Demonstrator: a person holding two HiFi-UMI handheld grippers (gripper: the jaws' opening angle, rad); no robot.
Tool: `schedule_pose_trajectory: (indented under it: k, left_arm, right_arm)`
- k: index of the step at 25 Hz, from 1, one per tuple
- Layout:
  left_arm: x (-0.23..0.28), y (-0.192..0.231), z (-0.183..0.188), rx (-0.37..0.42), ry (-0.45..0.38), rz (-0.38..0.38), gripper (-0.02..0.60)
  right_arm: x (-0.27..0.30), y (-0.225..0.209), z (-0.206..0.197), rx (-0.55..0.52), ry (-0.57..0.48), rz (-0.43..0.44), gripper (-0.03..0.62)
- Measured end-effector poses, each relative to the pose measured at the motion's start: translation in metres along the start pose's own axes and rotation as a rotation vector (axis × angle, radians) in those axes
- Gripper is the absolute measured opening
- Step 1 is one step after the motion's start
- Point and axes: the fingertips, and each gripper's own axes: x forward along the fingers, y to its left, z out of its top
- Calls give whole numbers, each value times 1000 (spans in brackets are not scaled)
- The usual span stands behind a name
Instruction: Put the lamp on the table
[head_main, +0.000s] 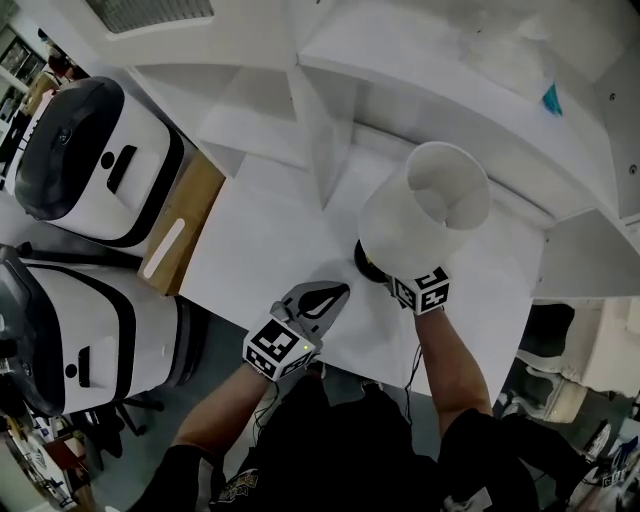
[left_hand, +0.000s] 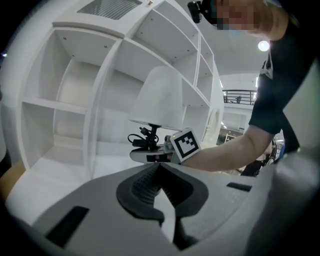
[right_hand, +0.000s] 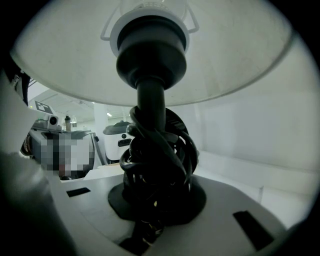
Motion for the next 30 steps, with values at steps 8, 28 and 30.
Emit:
schedule_pose_trajectory:
  k: [8, 28, 30]
  left_arm:
    - [5, 15, 0, 9, -6, -7, 6]
    - [-6, 40, -14, -12, 11, 12, 6]
    - [-6, 42, -15, -16, 10, 17, 6]
  right_arm:
    - [29, -21, -4, -36, 2, -15, 58]
    - [86, -57, -7, -44, -12, -71, 58]
    - [89, -57, -7, -54, -12, -71, 58]
